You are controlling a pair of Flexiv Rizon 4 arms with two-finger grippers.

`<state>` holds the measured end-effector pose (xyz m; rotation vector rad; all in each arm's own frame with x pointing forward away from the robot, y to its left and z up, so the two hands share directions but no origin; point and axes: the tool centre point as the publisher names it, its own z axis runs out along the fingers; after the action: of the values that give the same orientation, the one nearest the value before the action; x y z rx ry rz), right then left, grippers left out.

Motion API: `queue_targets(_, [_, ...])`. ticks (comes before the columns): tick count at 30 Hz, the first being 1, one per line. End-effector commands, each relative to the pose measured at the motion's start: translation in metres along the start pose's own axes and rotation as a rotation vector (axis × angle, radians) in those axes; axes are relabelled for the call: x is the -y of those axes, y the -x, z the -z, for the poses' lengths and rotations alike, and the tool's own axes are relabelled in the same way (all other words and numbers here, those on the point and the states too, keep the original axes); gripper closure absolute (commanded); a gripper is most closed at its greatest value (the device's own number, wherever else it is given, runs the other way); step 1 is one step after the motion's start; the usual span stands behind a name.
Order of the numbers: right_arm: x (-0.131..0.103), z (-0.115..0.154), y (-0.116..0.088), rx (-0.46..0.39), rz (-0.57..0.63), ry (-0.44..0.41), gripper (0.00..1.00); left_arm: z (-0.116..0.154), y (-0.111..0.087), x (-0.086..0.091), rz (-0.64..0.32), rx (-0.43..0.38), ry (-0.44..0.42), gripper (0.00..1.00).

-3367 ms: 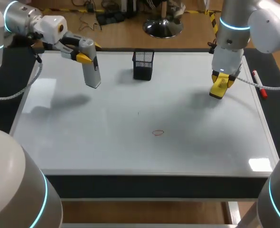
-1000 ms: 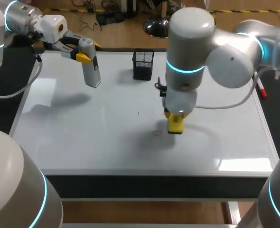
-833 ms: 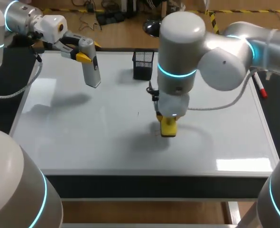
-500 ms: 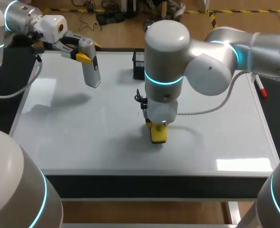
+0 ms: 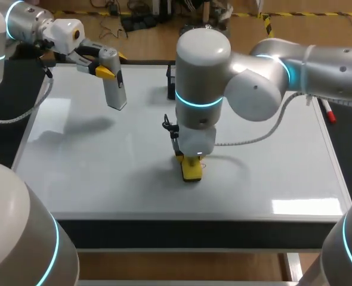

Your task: Pick up the inspection probe, press it on each red-marked spot on the whiteboard one by one, put down the probe, pick up the eraser, and wipe off all the red marks.

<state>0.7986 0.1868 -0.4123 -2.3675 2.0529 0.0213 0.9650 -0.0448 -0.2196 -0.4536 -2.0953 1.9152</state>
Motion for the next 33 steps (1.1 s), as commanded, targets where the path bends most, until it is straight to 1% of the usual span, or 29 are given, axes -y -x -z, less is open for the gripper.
queue_targets(1, [0.004,-0.006,-0.004,-0.002,-0.002,0.012,1.0,0.001,0.001,0.0,0.001,-0.003,-0.001,1.0])
queue_targets(5, [0.004,-0.013,-0.01,-0.012,-0.014,0.03,1.0,0.001,0.001,0.0,0.001,-0.003,-0.001,1.0])
queue_targets(10, [0.004,-0.014,-0.022,-0.021,-0.043,0.035,1.0,0.001,0.001,0.0,0.001,-0.003,-0.001,1.0])
queue_targets(27, [0.004,-0.013,-0.083,-0.073,-0.171,0.029,1.0,0.001,0.001,0.0,0.001,-0.003,-0.001,1.0])
queue_targets(33, [0.005,-0.01,-0.093,-0.081,-0.186,0.024,1.0,0.001,0.001,0.0,0.001,-0.003,-0.001,1.0])
